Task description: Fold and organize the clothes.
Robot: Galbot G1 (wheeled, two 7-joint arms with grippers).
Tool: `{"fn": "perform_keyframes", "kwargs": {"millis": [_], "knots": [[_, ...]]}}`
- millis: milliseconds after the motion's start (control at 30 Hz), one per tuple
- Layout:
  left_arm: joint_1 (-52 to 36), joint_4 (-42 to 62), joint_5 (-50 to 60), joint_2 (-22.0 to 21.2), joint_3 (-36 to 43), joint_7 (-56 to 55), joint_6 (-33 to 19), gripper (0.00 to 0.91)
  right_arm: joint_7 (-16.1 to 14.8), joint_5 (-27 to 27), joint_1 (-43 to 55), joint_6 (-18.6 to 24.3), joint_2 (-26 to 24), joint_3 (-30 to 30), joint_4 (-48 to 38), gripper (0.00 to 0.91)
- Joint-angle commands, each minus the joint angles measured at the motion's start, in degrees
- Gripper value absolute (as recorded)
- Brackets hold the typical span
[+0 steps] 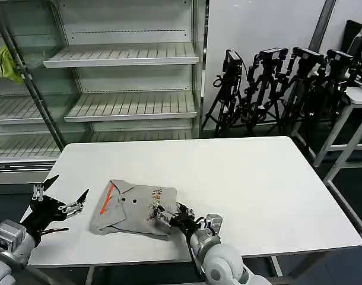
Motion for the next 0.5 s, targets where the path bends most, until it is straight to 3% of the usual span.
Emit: {"fn": "perform_keyframes", "kwargs": {"millis": [33,233,333,433,500], "knots": [[1.83,-0.07,0.62,-0.86,-1.24,0.15,-0.61,0.907,-0.4,-0.32,-0.09,0.18,2.84,1.49,-3.65,0.877],[1.91,-0.48,0.79,-1.22,-1.28,0.13,-0.76,0.907,-1.22,-1.42,-0.64,0.31,3.79,1.61,-4.3,0.504],[2.14,-0.7,0.77,-1.32,-1.5,0.12,-0.75,0.907,-1.52,-1.52,-0.67,0.34,3.96,1.89,-4.29,0.161],[2.57,-0.97,0.82,-1.58,-1.65,0.11,-0.82,0.907,-1.76,-1.77,-0.65,0.39,4.03,2.08,-4.29,0.0],[2.83,-1.18,0.85,-1.78,-1.7,0.12,-0.87,0.907,-1.98,-2.31,-0.62,0.63,4.01,2.18,-4.32,0.0]]}}
